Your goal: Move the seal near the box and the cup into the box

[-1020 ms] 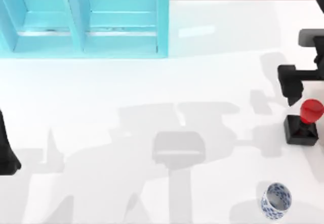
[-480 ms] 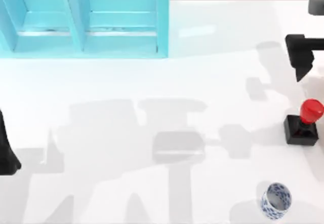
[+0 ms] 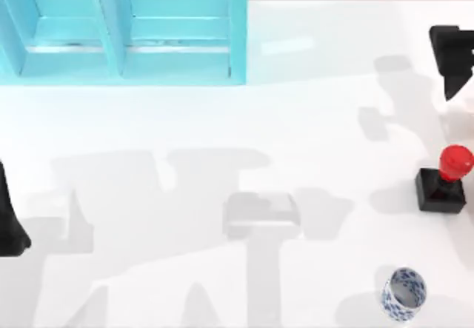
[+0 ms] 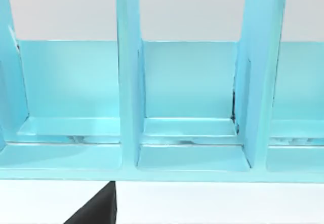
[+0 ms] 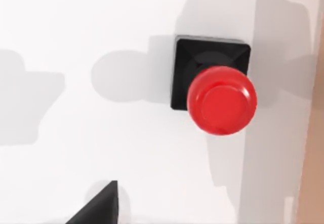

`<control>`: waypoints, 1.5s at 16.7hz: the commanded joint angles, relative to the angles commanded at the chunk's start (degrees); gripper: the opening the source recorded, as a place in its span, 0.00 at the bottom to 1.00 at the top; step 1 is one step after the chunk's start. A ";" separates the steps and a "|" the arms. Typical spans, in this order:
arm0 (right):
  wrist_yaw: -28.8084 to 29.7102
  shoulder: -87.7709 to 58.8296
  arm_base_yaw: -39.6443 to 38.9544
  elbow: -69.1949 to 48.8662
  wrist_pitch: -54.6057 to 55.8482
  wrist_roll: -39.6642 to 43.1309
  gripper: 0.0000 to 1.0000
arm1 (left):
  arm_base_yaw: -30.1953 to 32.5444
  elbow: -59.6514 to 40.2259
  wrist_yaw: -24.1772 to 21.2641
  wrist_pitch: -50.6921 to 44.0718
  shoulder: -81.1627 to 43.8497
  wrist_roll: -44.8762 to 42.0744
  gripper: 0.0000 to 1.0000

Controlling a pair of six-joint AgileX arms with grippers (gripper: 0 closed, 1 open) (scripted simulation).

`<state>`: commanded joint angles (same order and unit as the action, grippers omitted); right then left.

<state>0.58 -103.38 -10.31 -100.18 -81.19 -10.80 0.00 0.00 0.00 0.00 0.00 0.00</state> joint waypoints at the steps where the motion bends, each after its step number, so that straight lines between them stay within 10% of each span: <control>1: 0.00 0.08 -0.09 0.12 0.05 -0.08 1.00 | 0.00 0.00 0.00 0.00 0.00 0.00 1.00; 15: -0.59 20.28 -21.39 39.67 13.91 -21.34 1.00 | 0.00 0.00 0.00 0.00 0.00 0.00 1.00; 25: -0.60 20.26 -22.96 44.56 18.61 -22.91 1.00 | 0.00 0.00 0.00 0.00 0.00 0.00 1.00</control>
<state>-0.02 -83.11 -33.26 -55.62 -62.59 -33.71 0.00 0.00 0.00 0.00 0.00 0.00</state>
